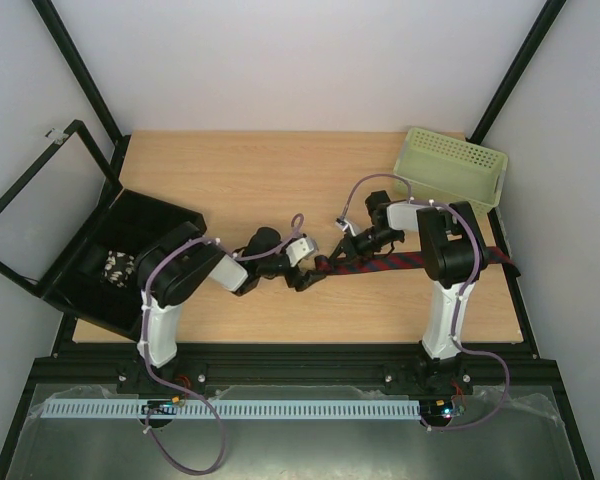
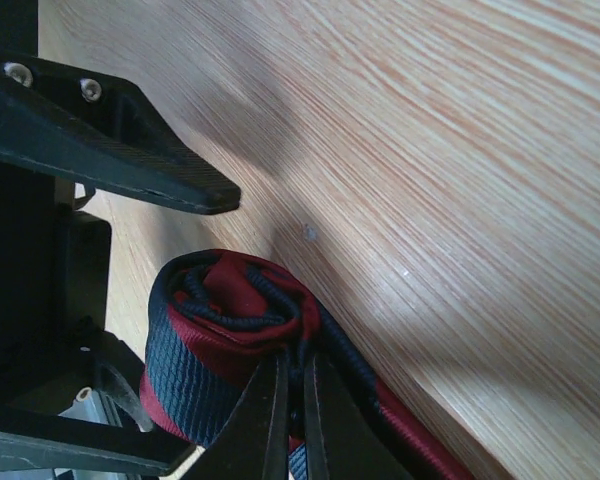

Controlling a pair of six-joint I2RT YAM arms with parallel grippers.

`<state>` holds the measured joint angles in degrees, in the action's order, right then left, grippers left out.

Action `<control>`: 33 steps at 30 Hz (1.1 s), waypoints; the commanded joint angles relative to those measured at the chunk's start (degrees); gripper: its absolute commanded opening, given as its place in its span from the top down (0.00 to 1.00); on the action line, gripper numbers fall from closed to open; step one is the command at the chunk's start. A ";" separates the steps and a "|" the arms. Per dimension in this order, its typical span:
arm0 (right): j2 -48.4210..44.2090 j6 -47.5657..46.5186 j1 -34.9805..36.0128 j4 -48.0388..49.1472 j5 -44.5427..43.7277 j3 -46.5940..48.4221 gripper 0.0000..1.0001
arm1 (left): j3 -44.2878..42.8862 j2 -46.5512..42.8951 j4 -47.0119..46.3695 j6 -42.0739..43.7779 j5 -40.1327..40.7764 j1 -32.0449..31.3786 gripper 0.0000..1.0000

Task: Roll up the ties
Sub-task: Roll the tie at the center of the board.

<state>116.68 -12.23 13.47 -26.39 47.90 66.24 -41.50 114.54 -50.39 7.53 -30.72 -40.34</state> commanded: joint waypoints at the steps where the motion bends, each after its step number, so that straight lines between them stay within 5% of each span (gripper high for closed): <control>1: 2.50 -0.60 0.44 -1.94 -13.07 -2.85 0.99 | -2.30 3.87 -6.06 1.51 -0.87 -0.90 0.21; 8: 2.96 0.31 0.77 -2.07 -12.41 -0.91 0.97 | -2.42 4.72 -1.93 6.68 -0.58 -1.90 0.52; 14: 0.88 -1.44 -0.09 -8.22 -10.79 3.18 0.78 | 0.62 0.43 7.75 14.54 3.98 -2.23 0.78; 17: -0.31 -1.42 -0.91 -12.39 -9.65 5.58 0.61 | 0.88 -0.43 12.41 16.67 7.53 -2.94 0.81; 24: -2.20 0.66 -1.68 -23.61 0.03 10.20 0.46 | 0.02 -1.61 17.40 17.22 12.61 -3.65 0.83; 33: -2.29 6.18 3.23 -18.34 -1.89 7.91 0.48 | -1.60 -0.64 19.42 15.86 12.98 -4.26 0.83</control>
<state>115.04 -9.37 14.46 -44.64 47.37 75.57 -43.64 112.27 -39.22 22.90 -20.36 -44.25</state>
